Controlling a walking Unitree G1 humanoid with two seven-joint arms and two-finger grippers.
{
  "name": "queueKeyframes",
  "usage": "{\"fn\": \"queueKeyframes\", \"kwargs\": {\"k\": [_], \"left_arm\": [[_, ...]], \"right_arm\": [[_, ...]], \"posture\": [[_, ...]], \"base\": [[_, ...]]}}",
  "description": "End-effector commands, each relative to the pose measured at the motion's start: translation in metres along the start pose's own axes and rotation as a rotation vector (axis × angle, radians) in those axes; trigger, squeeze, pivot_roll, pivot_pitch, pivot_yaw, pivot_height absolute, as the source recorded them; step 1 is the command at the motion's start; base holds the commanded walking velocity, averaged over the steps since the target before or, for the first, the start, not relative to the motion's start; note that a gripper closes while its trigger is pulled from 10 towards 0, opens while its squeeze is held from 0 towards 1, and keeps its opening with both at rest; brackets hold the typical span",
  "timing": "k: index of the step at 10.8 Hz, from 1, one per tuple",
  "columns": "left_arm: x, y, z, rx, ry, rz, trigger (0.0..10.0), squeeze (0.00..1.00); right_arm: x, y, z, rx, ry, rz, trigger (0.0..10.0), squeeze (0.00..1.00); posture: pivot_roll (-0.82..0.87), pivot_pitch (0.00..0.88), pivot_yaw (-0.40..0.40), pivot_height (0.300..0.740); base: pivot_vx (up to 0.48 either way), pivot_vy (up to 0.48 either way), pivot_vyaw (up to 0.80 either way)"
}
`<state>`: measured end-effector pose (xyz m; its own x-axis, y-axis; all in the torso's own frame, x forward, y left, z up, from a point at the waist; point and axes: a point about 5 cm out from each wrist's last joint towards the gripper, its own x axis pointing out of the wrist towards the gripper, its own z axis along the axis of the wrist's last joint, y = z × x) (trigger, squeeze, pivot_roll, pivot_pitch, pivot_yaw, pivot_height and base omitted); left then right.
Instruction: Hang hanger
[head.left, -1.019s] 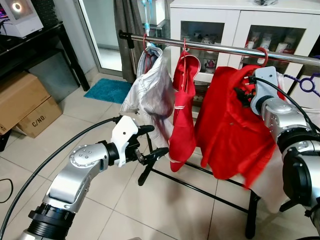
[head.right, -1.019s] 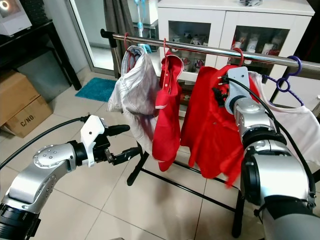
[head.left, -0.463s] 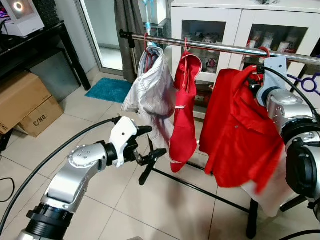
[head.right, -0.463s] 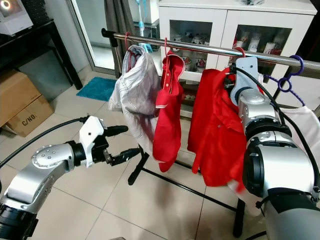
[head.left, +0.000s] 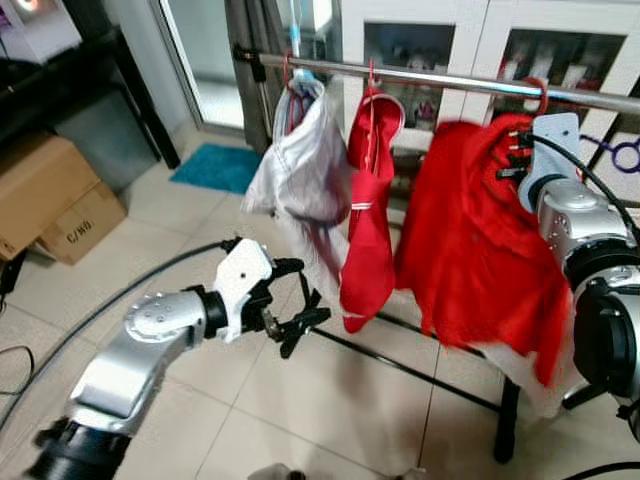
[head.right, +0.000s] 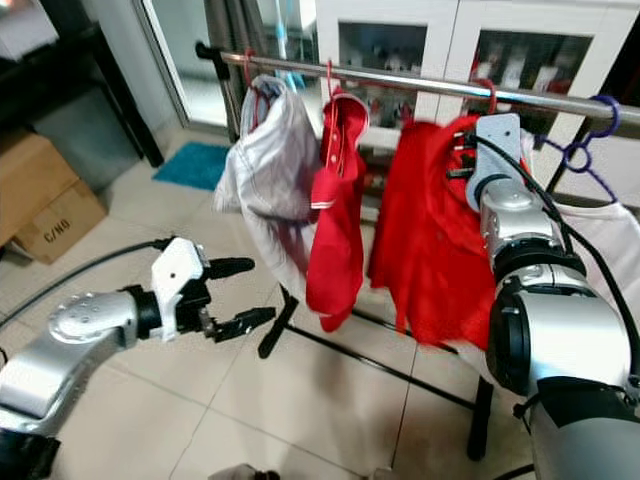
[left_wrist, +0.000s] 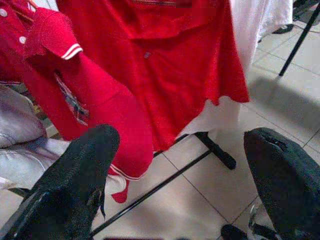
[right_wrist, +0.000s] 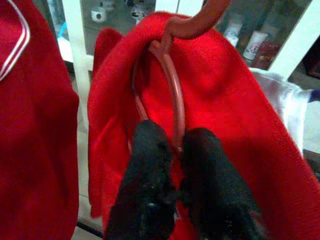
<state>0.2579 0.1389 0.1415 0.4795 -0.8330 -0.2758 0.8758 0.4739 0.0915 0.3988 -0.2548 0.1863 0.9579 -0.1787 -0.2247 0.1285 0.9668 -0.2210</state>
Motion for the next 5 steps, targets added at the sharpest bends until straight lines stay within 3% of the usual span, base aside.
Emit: {"fn": "queueKeyframes", "kwargs": {"k": [1,4,5], "left_arm": [[-0.0056,-0.0002,-0.0007,0.0,0.018,0.006,10.0,0.28],[-0.0057,-0.0035,0.0034,-0.007,0.021,0.011,10.0,0.28],[-0.0053,-0.0036,0.0038,-0.009,0.021,0.013,10.0,0.28]], "right_arm": [[-0.0008,0.0058,-0.0171,0.004,0.059,0.023,3.3,0.0],[-0.0006,0.0138,-0.0192,0.047,0.069,0.055,3.0,0.0],[-0.0002,0.0139,-0.0161,0.046,0.063,0.06,2.4,0.0]], "posture": [[-0.01,0.118,0.115,0.74],[-0.01,0.113,0.102,0.74],[-0.01,0.11,0.1,0.74]], "base": [[0.0,0.0,0.0],[0.0,0.0,0.0],[0.0,0.0,0.0]]}}
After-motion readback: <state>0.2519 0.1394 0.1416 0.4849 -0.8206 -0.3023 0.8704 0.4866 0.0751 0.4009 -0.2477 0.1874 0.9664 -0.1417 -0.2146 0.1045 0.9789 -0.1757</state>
